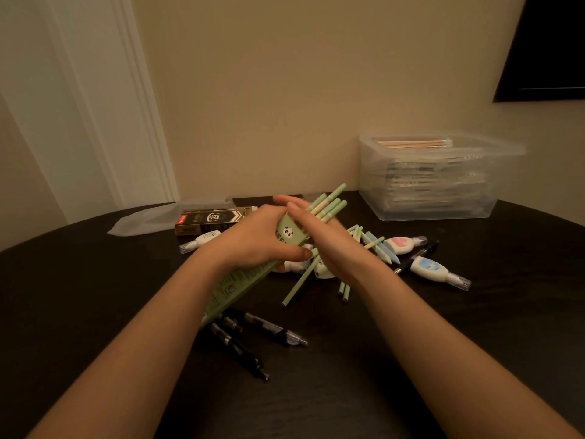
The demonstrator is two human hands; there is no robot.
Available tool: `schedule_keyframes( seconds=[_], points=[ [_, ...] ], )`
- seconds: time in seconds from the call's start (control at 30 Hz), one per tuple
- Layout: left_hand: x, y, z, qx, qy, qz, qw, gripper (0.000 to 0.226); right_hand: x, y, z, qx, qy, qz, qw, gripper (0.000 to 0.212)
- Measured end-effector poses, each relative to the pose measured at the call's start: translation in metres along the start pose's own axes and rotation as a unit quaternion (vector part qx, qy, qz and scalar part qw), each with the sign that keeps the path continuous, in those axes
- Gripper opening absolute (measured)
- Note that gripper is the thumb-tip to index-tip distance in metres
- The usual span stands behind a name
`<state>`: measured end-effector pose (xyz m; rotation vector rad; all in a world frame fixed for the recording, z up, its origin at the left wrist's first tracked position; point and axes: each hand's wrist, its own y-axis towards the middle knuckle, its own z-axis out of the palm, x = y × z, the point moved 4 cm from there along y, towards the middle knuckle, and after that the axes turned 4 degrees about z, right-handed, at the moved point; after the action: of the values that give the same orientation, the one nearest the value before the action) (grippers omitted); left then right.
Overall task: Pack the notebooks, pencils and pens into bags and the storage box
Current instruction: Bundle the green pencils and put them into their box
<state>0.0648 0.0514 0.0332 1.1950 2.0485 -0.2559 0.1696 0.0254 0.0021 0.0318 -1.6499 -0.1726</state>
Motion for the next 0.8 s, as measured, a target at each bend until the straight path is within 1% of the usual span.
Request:
schedule_keyframes(
  seconds=[0.07,0.1,0.2,0.3,0.37,0.43,0.5,0.53,0.67,0.73,0.8],
  points=[
    [0.001,-0.002,-0.001,0.008,-0.007,-0.006,1.000,0.025,-0.002,0.000,0.003,0.028,0.027,0.025,0.999,0.042],
    [0.002,-0.003,-0.001,0.016,-0.006,-0.011,1.000,0.023,-0.002,0.000,0.001,0.021,0.046,0.036,0.998,0.042],
    [0.006,-0.004,0.001,0.036,0.007,-0.024,0.999,0.023,-0.003,0.000,-0.005,-0.003,0.058,0.034,0.998,0.026],
    [0.005,-0.001,0.004,0.036,-0.005,-0.013,0.999,0.028,-0.006,0.000,0.001,0.008,0.069,0.040,0.997,0.022],
    [0.006,0.001,0.002,0.024,-0.001,-0.006,1.000,0.026,-0.007,0.001,0.006,0.024,0.088,0.050,0.995,0.024],
    [0.008,0.001,0.000,0.014,-0.006,-0.008,1.000,0.022,-0.005,0.002,0.003,-0.005,0.112,0.049,0.992,0.031],
    [0.010,0.001,-0.004,-0.003,-0.023,-0.019,1.000,0.021,-0.003,0.003,-0.007,-0.056,0.116,0.023,0.991,0.025],
    [0.011,0.001,-0.006,-0.010,-0.028,-0.024,0.999,0.020,-0.002,0.003,-0.009,-0.061,0.111,0.017,0.992,0.021],
    [0.010,0.002,-0.007,-0.001,-0.043,-0.026,0.999,0.015,-0.004,0.002,-0.001,-0.027,0.115,0.041,0.992,0.014],
    [0.011,0.007,-0.006,-0.001,-0.053,-0.037,0.998,0.015,-0.005,0.003,0.001,-0.040,0.111,0.047,0.992,0.019],
    [0.011,0.012,-0.007,-0.004,-0.067,-0.051,0.996,0.015,-0.006,0.005,0.000,-0.052,0.133,0.052,0.988,0.030]
  ],
)
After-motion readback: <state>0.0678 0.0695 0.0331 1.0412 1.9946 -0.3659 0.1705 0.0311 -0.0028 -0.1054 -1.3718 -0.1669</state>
